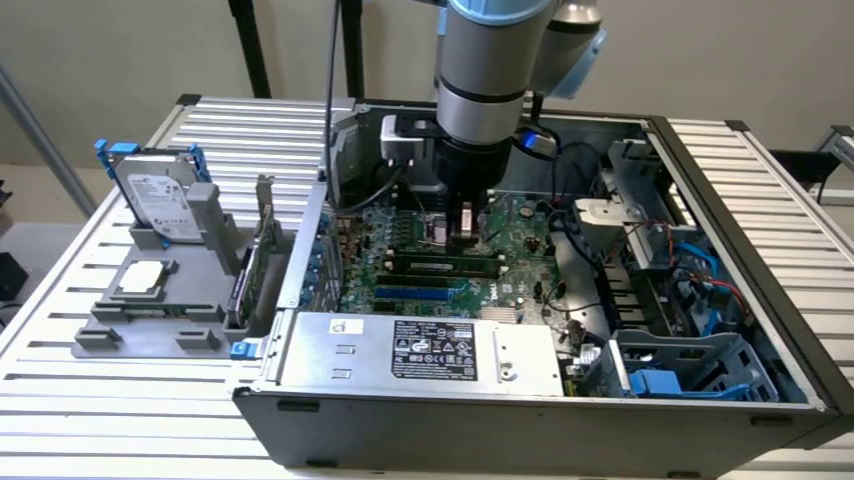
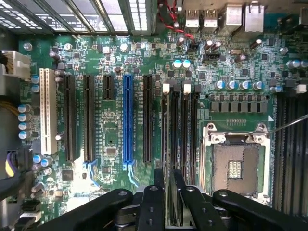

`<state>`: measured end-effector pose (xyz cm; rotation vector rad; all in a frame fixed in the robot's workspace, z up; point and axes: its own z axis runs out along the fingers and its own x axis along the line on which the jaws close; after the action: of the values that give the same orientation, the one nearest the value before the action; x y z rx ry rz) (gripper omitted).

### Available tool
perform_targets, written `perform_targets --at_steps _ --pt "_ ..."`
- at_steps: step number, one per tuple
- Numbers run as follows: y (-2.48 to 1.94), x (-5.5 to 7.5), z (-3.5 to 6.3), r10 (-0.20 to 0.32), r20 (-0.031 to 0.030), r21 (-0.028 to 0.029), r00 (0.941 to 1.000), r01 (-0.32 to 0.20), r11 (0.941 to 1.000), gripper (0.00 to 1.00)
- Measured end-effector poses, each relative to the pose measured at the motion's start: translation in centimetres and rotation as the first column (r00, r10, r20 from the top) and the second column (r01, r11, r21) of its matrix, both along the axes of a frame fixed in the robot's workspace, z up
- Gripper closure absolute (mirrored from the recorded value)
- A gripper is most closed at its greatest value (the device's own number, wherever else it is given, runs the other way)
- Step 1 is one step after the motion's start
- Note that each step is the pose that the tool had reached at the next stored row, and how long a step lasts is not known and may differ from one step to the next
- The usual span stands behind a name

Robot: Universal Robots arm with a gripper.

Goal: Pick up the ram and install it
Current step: 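Insert the ram into the slot, then press down the ram until it locks into place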

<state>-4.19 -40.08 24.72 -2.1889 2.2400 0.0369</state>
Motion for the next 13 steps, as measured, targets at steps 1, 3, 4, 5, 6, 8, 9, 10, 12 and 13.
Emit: perform_targets --at_steps 1,3,4,5,6,8,9,10,12,13 --pt "0.00 0.00 0.21 0.000 0.0001 0.0012 1.0000 0.000 1.0000 0.80" --pt "0.00 -0.03 0.28 0.000 0.0008 0.0020 1.0000 0.000 1.0000 0.87" --pt "0.00 -0.03 0.29 0.000 0.0009 0.0028 1.0000 0.000 1.0000 0.89" --pt "0.00 -0.03 0.29 0.000 0.0010 0.0028 1.0000 0.000 1.0000 0.89" --pt "0.00 -0.03 0.29 0.000 0.0009 0.0028 1.0000 0.000 1.0000 0.89" --pt "0.00 -0.04 0.29 0.000 0.0009 0.0028 1.0000 0.000 1.0000 0.89" --pt "0.00 -0.04 0.29 0.000 0.0009 0.0028 1.0000 0.000 1.0000 0.89" --pt "0.00 -0.04 0.29 0.000 0.0009 0.0028 1.0000 0.000 1.0000 0.89" --pt "0.00 -0.04 0.29 0.000 0.0009 0.0028 1.0000 0.000 1.0000 0.89" --pt "0.00 -0.04 0.29 0.000 0.0009 0.0027 1.0000 0.000 1.0000 0.89"
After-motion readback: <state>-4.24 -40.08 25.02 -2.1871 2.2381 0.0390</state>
